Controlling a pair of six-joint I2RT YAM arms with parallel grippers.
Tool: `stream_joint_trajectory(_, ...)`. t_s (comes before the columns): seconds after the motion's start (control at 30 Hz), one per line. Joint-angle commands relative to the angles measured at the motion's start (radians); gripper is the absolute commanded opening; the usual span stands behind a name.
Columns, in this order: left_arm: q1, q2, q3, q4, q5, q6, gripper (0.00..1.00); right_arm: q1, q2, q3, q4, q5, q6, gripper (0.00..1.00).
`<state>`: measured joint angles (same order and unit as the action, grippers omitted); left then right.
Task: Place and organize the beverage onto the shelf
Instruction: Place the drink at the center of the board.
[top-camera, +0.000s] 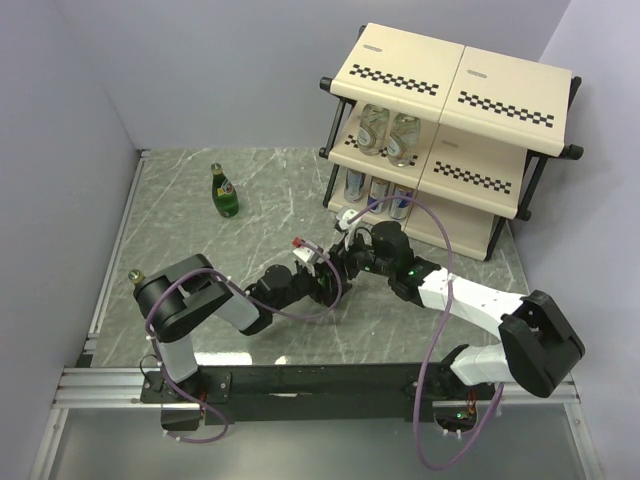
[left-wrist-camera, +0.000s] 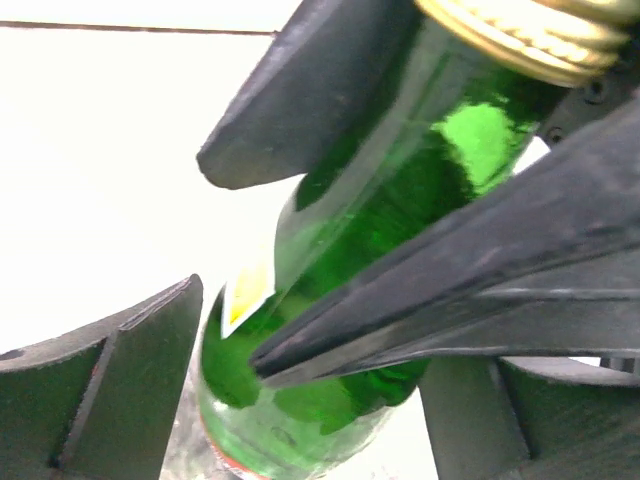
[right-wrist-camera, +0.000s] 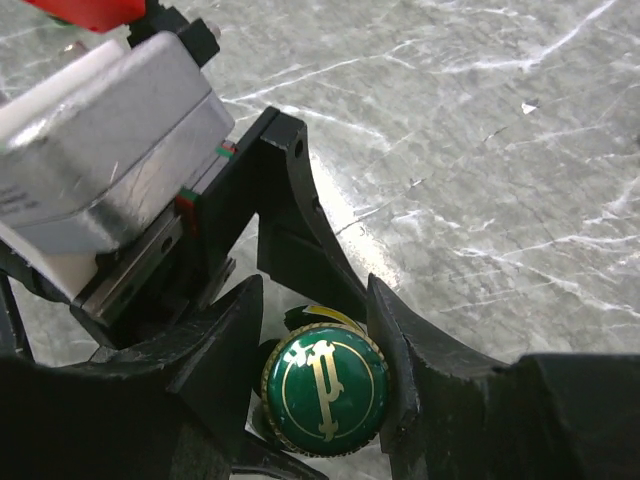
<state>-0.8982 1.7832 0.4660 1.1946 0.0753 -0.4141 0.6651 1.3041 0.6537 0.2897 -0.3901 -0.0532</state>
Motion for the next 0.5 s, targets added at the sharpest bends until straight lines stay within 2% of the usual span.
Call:
stream_joint_trajectory(0.0, 0.004, -0.024, -0.012, 0.080, -0.023, -0.026, 0.88, 0.005, -0.012, 0.009, 0.091, 0.030, -0.014, 0.00)
stream_joint_trajectory(0.23, 0.004, -0.062, -0.041, 0.051, 0.012, -0.006, 0.94, 0.007, -0.037, 0.003, 0.097, 0.069, -0.028, 0.00)
stream_joint_trajectory(0.33, 0.004, -0.113, -0.064, 0.001, 0.034, 0.012, 0.99, 0.005, -0.048, -0.002, 0.105, 0.085, -0.036, 0.00)
stream_joint_trajectory(0.47, -0.004, -0.214, -0.110, -0.075, 0.061, 0.020, 1.00, 0.005, -0.036, 0.017, 0.057, 0.053, -0.059, 0.00)
